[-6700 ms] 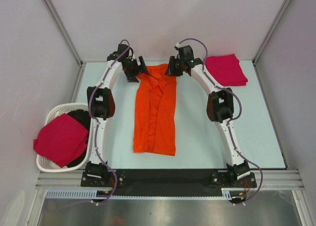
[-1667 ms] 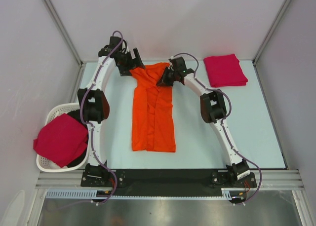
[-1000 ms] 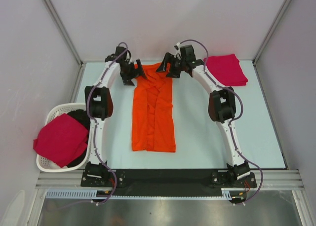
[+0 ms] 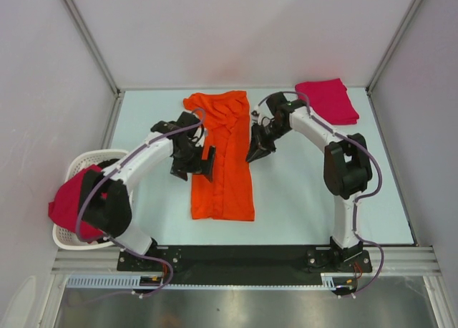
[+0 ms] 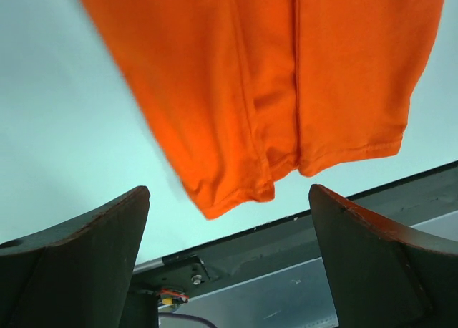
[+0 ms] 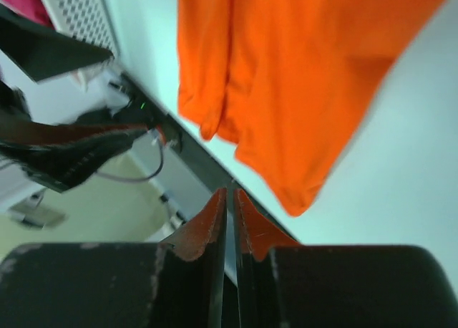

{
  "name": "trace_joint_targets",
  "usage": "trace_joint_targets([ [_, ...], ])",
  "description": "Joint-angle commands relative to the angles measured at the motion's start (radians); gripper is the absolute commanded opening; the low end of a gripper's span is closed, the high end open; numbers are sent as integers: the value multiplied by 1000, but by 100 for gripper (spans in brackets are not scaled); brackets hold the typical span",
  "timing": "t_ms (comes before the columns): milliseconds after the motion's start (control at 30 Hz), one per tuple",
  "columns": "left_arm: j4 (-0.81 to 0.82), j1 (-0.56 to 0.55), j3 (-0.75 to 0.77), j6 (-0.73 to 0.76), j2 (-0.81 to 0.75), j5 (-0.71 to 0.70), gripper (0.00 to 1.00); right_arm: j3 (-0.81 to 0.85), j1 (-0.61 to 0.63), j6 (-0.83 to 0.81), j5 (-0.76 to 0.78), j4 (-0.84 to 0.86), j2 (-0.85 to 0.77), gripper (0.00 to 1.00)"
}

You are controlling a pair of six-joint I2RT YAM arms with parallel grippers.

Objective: Fold and stack the t-shirts
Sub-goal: Rotate the tshirt 90 degrees

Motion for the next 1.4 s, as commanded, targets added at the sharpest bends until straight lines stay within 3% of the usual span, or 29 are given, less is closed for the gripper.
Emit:
trace_joint_targets([
  [0, -17, 20, 17, -22, -146, -88, 100, -58, 53, 34, -188, -10, 21, 13],
  [167, -20, 44, 17, -31, -160, -137, 100, -103, 87, 48, -262, -8, 62, 24],
  [367, 32, 73, 9, -31, -108, -158, 100, -161, 148, 57, -293, 7, 108, 28],
  [467, 46, 95, 46, -31, -85, -158, 99, -176, 185, 111, -325, 78, 105, 41],
  [733, 50, 106, 106, -27, -23, -143, 100, -258, 245, 343, -342, 374, 122, 48],
  [1367, 52, 138, 123, -7, -37, -155, 99, -256, 426, 429, -236, 535, 268, 50],
])
